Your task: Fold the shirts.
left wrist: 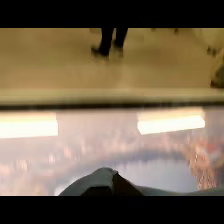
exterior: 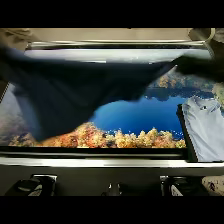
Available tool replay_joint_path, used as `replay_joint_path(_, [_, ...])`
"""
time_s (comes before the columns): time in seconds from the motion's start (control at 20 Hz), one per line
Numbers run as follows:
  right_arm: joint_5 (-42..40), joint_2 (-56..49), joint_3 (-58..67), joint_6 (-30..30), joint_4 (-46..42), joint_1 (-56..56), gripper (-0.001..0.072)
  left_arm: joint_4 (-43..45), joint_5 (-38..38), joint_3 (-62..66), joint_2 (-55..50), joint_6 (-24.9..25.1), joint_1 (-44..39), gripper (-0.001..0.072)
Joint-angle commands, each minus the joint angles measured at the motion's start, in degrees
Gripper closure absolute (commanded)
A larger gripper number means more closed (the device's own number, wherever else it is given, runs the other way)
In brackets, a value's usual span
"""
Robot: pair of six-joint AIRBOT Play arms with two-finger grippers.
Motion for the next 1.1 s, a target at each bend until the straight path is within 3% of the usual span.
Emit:
replay_joint_path(0.0, [-9.9,14.7,12.4,2.2,-10.8,-2.0,0.0693,0.8,-1.7,22.1,0.0,-0.9,0.0,0.0686])
replay_joint_path(0.15, [-7.9,19.7,12.4,10.4,-16.2,-2.0,0.0693,0.5,-1.7,25.7,1.3,-1.3,0.0,0.0686])
replay_joint_path(0.4, [1.2,17.5,12.4,11.0,-19.9,-2.0,0.0693,5.6,-9.1,25.5,-0.7,-1.3,0.0,0.0686])
replay_joint_path(0.6, [11.4,9.5,12.4,10.9,-23.6,-2.0,0.0692,6.3,-14.6,25.5,-9.4,0.5,0.0,0.0686])
replay_joint_path(0.75, [22.3,-3.4,11.8,10.9,-26.1,-2.0,0.0692,6.2,-19.5,25.4,-21.6,0.4,0.0,0.0686])
replay_joint_path(0.9, [18.9,-18.4,9.4,11.9,-25.8,-2.0,0.0692,4.5,-21.4,22.1,-35.5,0.2,0.0,0.0686])
replay_joint_path(1.05, [7.9,-32.2,9.4,19.2,-23.1,-2.0,0.0691,-0.5,-21.6,21.4,-49.0,-1.2,0.0,0.0685])
